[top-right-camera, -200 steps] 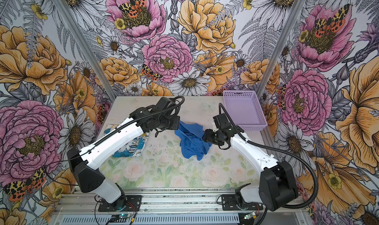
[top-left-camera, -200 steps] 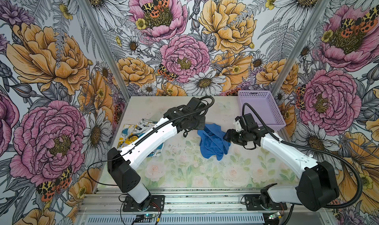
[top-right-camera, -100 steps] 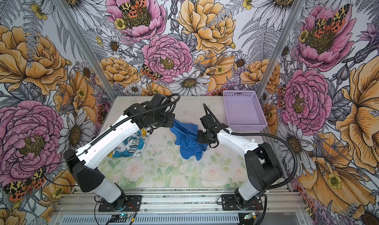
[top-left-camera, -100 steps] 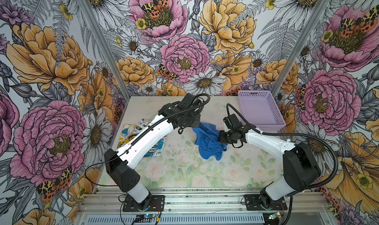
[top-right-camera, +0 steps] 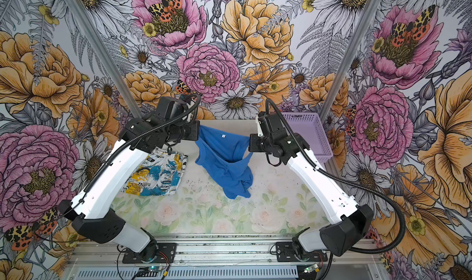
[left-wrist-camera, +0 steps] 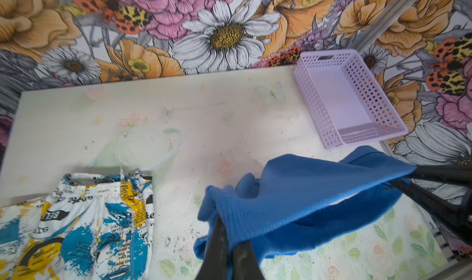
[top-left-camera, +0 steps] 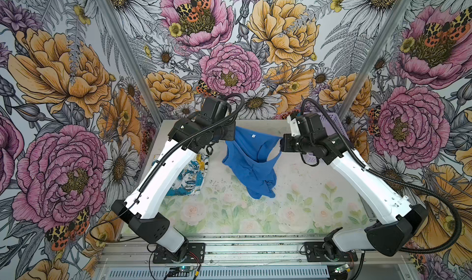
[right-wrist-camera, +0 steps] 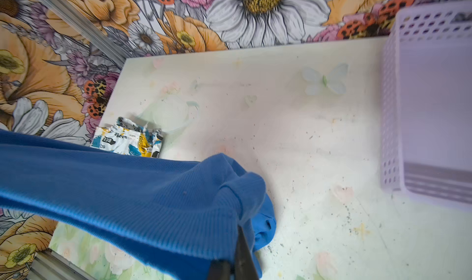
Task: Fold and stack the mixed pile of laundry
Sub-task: 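Lift the blue T-shirt by its shoulders with both grippers, shaking it out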
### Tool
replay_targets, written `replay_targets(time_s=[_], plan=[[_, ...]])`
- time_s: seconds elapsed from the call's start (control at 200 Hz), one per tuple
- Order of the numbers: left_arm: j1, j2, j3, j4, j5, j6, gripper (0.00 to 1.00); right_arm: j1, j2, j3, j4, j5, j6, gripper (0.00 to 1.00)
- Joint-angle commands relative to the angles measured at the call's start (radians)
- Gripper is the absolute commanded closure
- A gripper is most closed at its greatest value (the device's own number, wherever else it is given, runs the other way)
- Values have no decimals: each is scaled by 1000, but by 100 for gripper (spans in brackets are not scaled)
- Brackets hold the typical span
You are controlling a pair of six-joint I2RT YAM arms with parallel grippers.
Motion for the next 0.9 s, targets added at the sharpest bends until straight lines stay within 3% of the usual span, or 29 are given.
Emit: replay_targets(time_s=[0.0, 0.285, 0.42, 0.701, 0.896], plan=[[9, -48, 66, -13, -108, 58, 100, -7, -13, 119, -110, 27, -49, 100], [-9, -105, 210, -9, -266, 147, 100, -6, 15, 414, -161, 3, -88, 100], [-27, -123, 258, -5, -328, 190, 100, -4, 40, 542, -185, -60, -99, 100], [-106, -214, 244, 45, -480, 265, 100, 34, 58, 699, -223, -236, -107, 100], [-110, -256, 229, 90, -510, 312, 100, 37, 50, 759, -253, -285, -95, 100]])
